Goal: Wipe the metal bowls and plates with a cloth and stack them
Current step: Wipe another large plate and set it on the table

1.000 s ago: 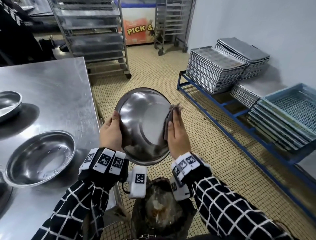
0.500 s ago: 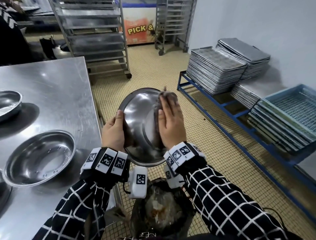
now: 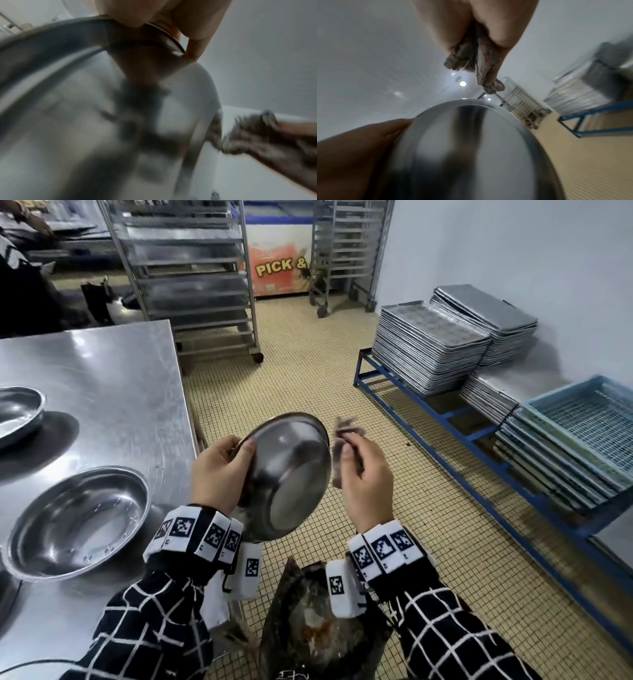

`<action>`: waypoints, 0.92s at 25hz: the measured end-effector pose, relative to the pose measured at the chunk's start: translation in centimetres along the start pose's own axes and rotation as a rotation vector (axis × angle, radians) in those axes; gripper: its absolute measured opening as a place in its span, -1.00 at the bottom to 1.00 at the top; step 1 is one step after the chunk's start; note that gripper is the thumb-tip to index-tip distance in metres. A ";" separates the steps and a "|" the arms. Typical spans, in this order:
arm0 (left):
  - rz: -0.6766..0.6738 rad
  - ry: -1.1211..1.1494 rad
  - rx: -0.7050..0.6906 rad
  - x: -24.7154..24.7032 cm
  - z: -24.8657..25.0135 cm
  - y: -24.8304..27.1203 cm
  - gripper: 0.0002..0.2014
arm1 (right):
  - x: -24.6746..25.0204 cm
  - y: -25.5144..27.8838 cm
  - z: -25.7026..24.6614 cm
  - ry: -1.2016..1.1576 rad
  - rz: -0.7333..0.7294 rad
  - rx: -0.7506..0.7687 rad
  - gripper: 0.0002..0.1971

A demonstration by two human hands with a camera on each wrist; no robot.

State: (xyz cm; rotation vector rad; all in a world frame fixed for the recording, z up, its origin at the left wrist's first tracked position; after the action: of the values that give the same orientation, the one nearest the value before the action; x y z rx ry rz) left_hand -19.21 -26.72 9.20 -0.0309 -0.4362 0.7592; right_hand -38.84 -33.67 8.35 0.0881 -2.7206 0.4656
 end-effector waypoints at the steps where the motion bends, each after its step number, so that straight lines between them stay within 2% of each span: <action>1: -0.027 -0.062 -0.043 -0.1 0.1 0.1 -0.73 | -0.8 0.1 -1.4 0.027 -0.031 0.124 -0.71; 3: -0.063 -0.113 -0.140 -0.2 0.8 0.5 -0.71 | -2.9 0.7 -2.8 0.109 -0.112 0.332 -0.65; 4: -0.065 -0.107 -0.184 -0.2 1.0 0.6 -0.68 | -3.8 0.9 -2.9 0.160 -0.129 0.390 -0.63; 6: -0.055 -0.044 -0.204 0.1 1.3 0.5 -0.67 | -4.4 0.4 -2.3 0.191 -0.093 0.367 -0.59; 8: -0.050 0.026 -0.169 0.7 1.6 0.3 -0.68 | -3.7 -0.8 -1.0 0.129 -0.066 0.128 -0.59; 10: -0.035 0.026 -0.123 1.0 1.6 0.1 -0.66 | -2.6 -1.8 1.6 0.056 -0.122 -0.228 -0.64; 11: -0.024 0.001 -0.110 1.1 1.5 0.1 -0.65 | -2.1 -1.7 2.7 0.040 -0.119 -0.322 -0.67; 12: -0.016 -0.016 -0.100 1.1 1.4 0.2 -0.65 | -1.8 -1.3 3.4 0.036 -0.081 -0.327 -0.68; 15: -0.028 -0.047 -0.080 0.3 1.1 0.3 -0.65 | -2.1 0.1 1.5 -0.059 0.057 -0.093 -0.70; 17: -0.045 -0.088 -0.122 -0.4 1.3 0.5 -0.63 | -3.6 1.0 -0.9 -0.034 0.010 0.162 -0.65; 19: -0.034 -0.128 -0.182 -1.0 2.1 0.7 -0.63 | -5.0 1.3 -2.2 0.160 -0.034 0.377 -0.57; 20: -0.025 -0.126 -0.190 -1.1 2.4 0.7 -0.62 | -5.3 0.9 -2.2 0.216 -0.025 0.411 -0.54; 21: -0.019 -0.107 -0.184 -1.0 2.6 0.6 -0.62 | -5.4 0.4 -1.9 0.222 -0.003 0.381 -0.52; 23: -0.031 -0.006 -0.146 -0.9 2.5 0.3 -0.67 | -5.2 -0.9 -0.3 0.134 0.040 0.193 -0.51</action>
State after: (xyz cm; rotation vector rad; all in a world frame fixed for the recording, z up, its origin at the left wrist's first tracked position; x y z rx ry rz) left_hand -21.00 -27.40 11.04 -0.1579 -0.4958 0.6958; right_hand -33.80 -34.40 6.96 0.0513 -2.5442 0.7188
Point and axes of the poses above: each hand's wrist, its own y-axis away from the middle knuckle, its own x-axis out of the back of the hand, z = x × y, the point moved 2 cm from there along -y, towards the middle knuckle, and after that the axes turned 2 degrees about -x, right-handed, at the moved point
